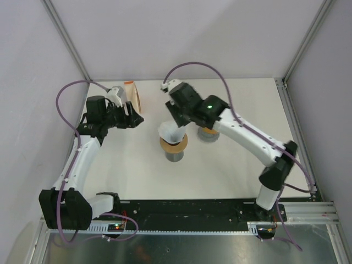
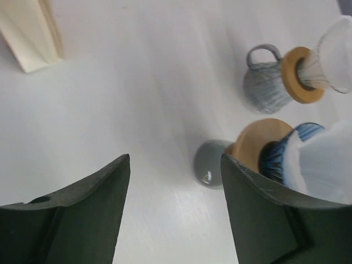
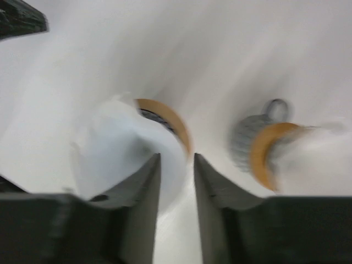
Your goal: Place the coffee filter in the dripper
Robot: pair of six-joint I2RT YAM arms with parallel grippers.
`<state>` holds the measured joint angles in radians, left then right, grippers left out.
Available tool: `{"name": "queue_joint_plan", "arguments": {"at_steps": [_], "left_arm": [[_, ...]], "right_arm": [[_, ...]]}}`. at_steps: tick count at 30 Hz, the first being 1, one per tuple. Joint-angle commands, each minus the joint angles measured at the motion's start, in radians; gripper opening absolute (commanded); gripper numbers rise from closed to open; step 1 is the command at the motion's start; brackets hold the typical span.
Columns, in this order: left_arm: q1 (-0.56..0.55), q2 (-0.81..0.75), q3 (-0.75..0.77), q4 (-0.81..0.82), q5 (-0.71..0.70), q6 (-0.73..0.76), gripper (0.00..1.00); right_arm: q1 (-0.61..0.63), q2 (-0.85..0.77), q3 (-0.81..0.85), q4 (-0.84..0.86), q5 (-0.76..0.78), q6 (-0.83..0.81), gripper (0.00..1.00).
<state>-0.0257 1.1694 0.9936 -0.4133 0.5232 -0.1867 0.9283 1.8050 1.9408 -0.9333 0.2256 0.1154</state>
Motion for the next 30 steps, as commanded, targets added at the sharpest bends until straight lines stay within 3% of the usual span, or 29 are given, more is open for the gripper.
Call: {"name": "queue_joint_plan", "arguments": {"at_steps": [1, 6, 8, 12, 16, 21, 30], "left_arm": [[0.006, -0.004, 0.049, 0.058, -0.160, 0.130, 0.75], [0.006, -0.050, -0.021, 0.190, -0.271, 0.155, 0.95], [0.006, -0.070, -0.062, 0.256, -0.301, 0.166, 0.99], [0.017, -0.075, -0.151, 0.375, -0.344, 0.169, 0.99], [0.056, -0.067, -0.246, 0.530, -0.364, 0.159, 1.00], [0.101, -0.078, -0.408, 0.763, -0.391, 0.162, 1.00], [0.110, -0.003, -0.491, 0.894, -0.488, 0.143, 1.00]], "right_arm": [[-0.097, -0.253, -0.095, 0.115, 0.116, -0.046, 0.47], [-0.376, -0.498, -0.408, 0.318, 0.051, 0.012, 0.92], [-0.489, -0.590, -0.525, 0.382, 0.033, 0.038, 0.98], [-0.708, -0.716, -0.713, 0.469, 0.034, 0.075, 0.99], [-0.840, -0.806, -0.898, 0.592, 0.017, 0.068, 0.99], [-0.904, -0.903, -1.147, 0.790, 0.040, 0.048, 0.99], [-0.919, -0.930, -1.468, 1.117, 0.054, 0.019, 0.99]]}}
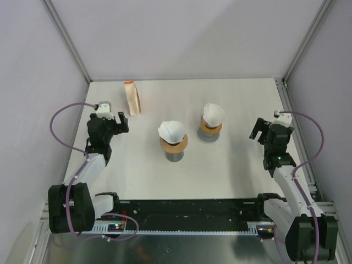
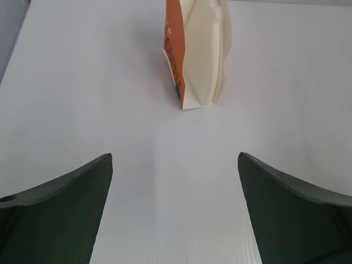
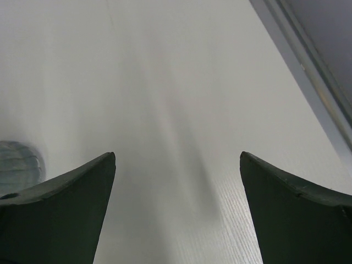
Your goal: Place the coffee filter in the dripper
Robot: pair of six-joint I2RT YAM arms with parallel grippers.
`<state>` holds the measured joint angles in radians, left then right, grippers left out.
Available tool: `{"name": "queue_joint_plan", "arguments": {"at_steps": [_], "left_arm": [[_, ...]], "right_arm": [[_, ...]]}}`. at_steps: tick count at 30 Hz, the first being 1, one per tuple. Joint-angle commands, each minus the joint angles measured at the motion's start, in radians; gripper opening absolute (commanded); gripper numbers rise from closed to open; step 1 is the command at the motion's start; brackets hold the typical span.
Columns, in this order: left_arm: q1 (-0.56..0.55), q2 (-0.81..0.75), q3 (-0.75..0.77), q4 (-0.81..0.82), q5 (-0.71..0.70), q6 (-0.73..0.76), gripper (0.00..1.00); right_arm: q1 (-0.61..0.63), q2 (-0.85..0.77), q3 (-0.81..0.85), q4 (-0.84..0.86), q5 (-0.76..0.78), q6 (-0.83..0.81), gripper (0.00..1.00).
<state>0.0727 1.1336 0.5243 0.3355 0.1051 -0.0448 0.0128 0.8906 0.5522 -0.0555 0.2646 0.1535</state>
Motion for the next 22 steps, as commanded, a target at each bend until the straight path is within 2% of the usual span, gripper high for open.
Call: {"name": "queue_joint_plan", "arguments": {"at_steps": [1, 10, 22], "left_arm": [[0.013, 0.041, -0.031, 0.160, -0.073, 0.000, 1.00], [0.013, 0.077, -0.191, 0.410, -0.025, -0.016, 1.00], [0.013, 0.122, -0.259, 0.552, -0.041, -0.011, 1.00]], "right_arm": [[-0.004, -0.017, -0.106, 0.268, 0.013, -0.024, 0.99], [-0.004, -0.013, -0.298, 0.519, -0.041, -0.049, 0.99], [-0.004, 0.032, -0.427, 0.722, -0.081, -0.056, 0.99]]}}
